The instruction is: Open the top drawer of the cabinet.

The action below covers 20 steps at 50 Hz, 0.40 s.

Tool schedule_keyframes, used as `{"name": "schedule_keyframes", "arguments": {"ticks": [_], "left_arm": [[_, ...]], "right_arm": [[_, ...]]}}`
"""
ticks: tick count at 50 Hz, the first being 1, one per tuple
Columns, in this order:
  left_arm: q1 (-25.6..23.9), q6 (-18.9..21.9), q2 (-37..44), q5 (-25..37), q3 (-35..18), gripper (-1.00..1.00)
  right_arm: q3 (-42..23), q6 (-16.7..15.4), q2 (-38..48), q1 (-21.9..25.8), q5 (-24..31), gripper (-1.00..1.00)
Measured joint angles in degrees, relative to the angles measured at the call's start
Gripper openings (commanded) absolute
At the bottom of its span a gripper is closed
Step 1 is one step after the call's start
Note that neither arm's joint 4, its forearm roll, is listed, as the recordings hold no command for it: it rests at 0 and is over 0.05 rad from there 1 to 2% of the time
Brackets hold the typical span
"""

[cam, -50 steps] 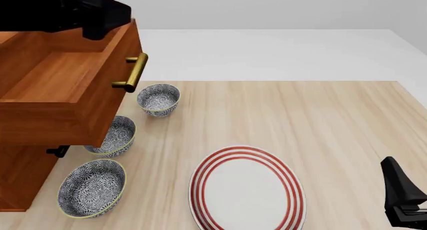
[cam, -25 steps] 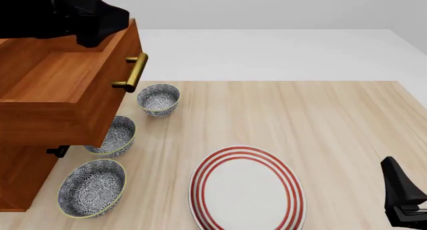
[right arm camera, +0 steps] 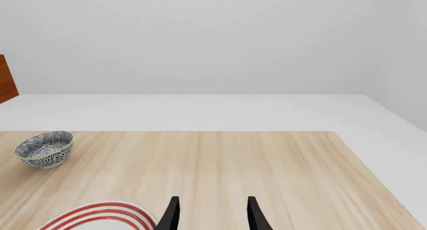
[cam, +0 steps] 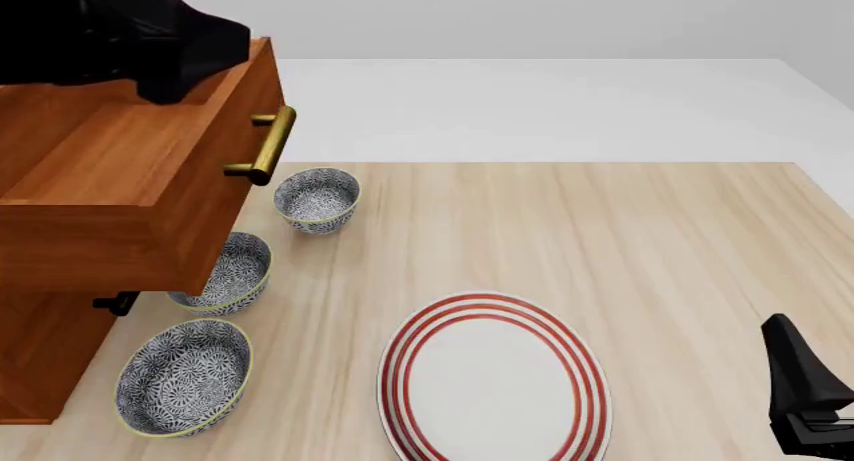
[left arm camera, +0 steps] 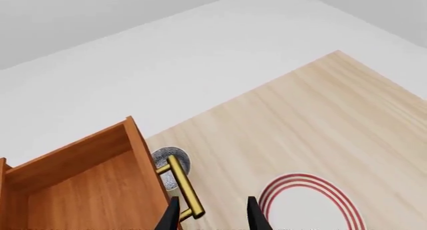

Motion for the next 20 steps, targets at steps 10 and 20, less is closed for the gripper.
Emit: {"name": "schedule_keyframes", "arguments": {"ticks": [10,20], "left_arm": [[-1.01,0.1,-1.37,0.15,0.71,1.0],[-2.47,0.13,-2.63,0.23,1.16,1.0]], "right_arm": [[0.0,0.0,0.0,0.0,0.0,1.0],[0.0,0.0,0.0,0.0,0.0,1.0]]}}
